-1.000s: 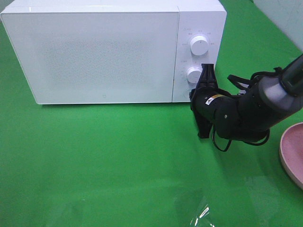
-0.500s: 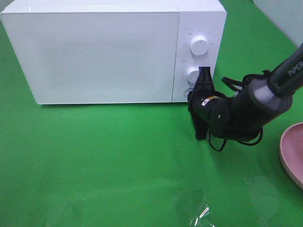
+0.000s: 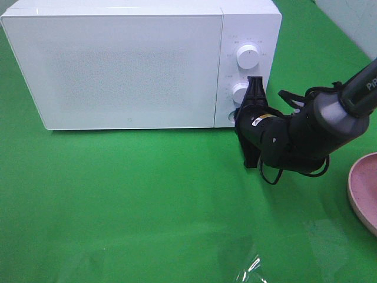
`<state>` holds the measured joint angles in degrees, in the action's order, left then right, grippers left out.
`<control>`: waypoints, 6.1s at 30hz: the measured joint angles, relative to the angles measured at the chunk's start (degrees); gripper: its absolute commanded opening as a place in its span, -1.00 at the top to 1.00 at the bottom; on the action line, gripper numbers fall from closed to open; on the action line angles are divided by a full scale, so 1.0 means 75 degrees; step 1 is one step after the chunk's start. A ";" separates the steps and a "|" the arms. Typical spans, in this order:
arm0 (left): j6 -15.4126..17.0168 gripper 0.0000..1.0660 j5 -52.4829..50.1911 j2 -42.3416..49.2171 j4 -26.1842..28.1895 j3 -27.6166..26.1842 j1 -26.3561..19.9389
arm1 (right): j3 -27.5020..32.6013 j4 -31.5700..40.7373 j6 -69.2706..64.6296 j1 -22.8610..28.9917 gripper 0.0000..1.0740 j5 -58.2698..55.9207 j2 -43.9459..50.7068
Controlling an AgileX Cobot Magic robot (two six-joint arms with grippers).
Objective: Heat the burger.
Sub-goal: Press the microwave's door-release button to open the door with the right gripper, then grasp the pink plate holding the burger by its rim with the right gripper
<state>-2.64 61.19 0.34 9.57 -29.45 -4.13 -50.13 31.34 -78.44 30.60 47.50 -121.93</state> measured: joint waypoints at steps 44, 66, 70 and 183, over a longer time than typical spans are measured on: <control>0.0000 -0.85 0.0000 0.0000 0.0000 0.0000 0.0000 | -0.0390 0.0306 0.0000 0.0229 1.00 0.0978 -0.0726; 0.0000 -0.85 0.0000 0.0000 0.0000 0.0000 0.0000 | 0.0267 -0.0191 -0.0382 0.0115 1.00 0.0519 -0.0031; 0.0000 -0.85 0.0000 0.0000 0.0000 0.0000 0.0000 | 0.0619 -0.0275 -0.0519 0.0099 1.00 0.0183 0.0244; 0.0000 -0.85 0.0000 0.0000 0.0000 0.0000 0.0000 | 0.1207 -0.5554 1.0191 -0.2781 -0.80 -1.1849 0.5806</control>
<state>-2.64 61.19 0.34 9.57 -29.45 -4.13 -41.08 -10.31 -2.01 9.74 -41.37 -78.38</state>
